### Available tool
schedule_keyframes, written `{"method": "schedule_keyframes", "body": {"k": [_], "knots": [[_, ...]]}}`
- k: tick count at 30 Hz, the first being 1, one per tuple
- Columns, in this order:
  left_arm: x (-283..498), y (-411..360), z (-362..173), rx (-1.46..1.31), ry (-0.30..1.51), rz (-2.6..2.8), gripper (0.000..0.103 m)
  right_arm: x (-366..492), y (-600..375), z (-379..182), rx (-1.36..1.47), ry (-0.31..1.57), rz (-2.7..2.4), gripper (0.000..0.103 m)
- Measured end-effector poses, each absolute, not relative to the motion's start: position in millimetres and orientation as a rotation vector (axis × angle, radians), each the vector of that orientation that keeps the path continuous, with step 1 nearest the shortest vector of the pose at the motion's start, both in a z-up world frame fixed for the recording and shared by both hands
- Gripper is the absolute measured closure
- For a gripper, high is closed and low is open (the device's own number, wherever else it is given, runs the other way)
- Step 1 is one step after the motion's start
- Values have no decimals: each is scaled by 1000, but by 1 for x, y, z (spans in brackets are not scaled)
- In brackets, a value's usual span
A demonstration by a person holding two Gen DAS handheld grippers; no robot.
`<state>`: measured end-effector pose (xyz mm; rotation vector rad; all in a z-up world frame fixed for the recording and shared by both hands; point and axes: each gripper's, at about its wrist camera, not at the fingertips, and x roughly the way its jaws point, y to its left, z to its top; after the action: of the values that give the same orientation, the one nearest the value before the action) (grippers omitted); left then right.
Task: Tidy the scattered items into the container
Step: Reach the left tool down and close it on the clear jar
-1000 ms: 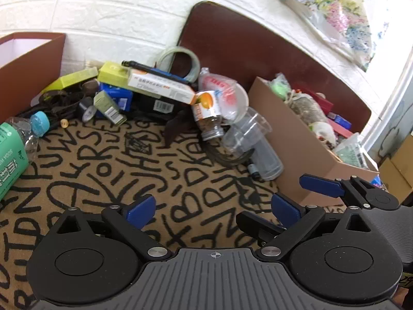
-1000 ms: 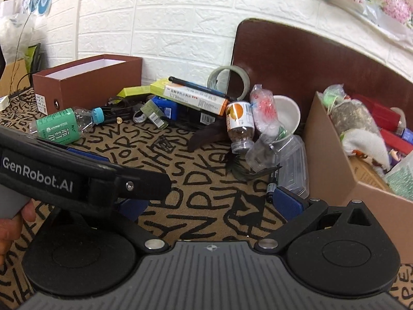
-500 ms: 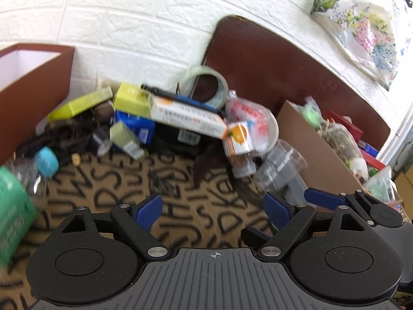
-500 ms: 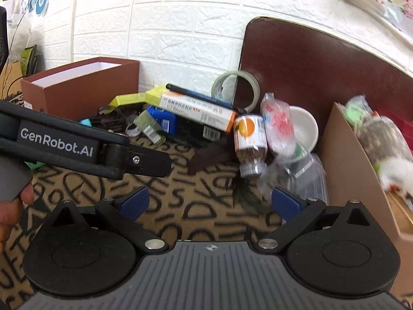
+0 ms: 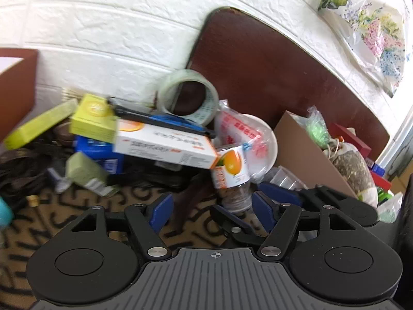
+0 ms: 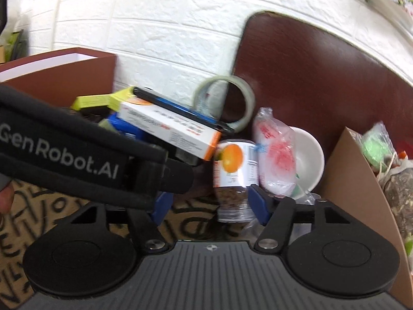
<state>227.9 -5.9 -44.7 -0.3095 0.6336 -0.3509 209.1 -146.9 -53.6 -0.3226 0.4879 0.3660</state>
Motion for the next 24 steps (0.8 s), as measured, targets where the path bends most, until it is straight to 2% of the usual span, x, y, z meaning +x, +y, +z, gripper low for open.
{"method": "schedule_keyframes", "body": {"k": [2,5,21,23,24], "knots": [[236,-12,-47,-292,632,-365,26,218,-149,-57,-319,501,353,39],[251,-20,-50,-272,641,-366,27,228,-152,-61,-313,518,363,47],[296,-36,-65,-327,684,-377,28,251,-140,-76,-395,478,361,45],[300,-35,-68,-339,695,-372,31,253,-137,-79,-412,481,356,46],[300,-34,-69,-343,701,-380,36,252,-135,-80,-419,482,355,47]]}}
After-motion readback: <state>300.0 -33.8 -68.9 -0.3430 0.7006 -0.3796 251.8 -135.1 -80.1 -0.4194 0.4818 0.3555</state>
